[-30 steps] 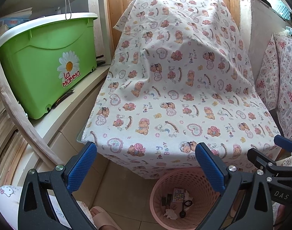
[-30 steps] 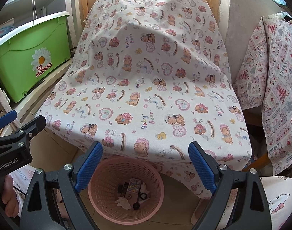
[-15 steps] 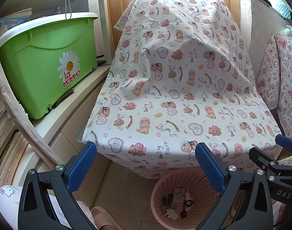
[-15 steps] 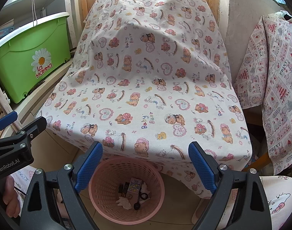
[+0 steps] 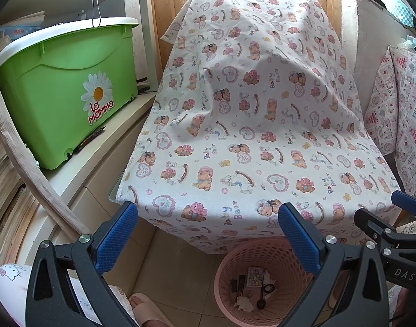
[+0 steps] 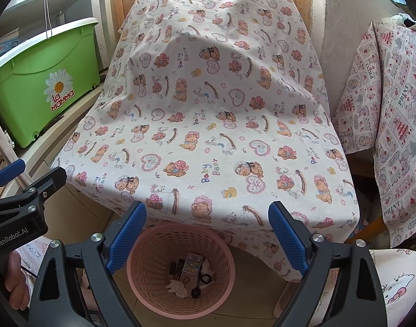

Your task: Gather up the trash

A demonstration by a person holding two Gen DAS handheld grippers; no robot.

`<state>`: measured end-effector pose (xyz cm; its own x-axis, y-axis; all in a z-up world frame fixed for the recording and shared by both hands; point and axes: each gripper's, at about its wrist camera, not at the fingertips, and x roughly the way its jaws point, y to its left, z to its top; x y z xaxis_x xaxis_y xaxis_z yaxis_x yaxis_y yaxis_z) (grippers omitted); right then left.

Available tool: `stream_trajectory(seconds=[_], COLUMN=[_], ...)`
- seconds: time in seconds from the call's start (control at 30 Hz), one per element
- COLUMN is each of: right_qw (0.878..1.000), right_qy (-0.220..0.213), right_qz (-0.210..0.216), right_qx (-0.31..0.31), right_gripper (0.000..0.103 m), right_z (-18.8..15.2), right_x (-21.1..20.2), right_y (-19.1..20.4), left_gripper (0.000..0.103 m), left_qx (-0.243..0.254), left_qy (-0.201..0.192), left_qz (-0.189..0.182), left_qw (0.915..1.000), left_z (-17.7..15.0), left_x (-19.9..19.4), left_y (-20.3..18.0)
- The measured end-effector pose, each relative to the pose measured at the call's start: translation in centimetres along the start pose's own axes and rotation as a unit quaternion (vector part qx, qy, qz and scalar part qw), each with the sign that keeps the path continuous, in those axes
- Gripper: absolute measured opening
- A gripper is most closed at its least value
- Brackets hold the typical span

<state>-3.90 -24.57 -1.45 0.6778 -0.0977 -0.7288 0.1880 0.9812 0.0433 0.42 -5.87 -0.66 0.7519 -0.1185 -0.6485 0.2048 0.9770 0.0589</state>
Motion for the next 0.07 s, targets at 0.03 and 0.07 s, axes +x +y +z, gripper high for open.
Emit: stream_trajectory(seconds=[0.03, 0.07], right_qw=[1.0, 1.0], right_qy=[0.001, 0.002], right_qz=[0.0, -0.001], right_qx=[0.001, 0.001], right_gripper=[0.092, 0.092], right_z=[0.0, -0.02], right_x=[0.02, 0.06], right_y=[-0.04, 0.09], left_gripper=[0.101, 0.102], left_qx=[0.001, 0.001], left_qy=[0.0, 0.002], left_qz=[0.002, 0.004], left_qw=[1.0, 1.0], left_z=[-0.03, -0.09], left_x=[0.05, 0.17], left_y=[0.01, 0.02])
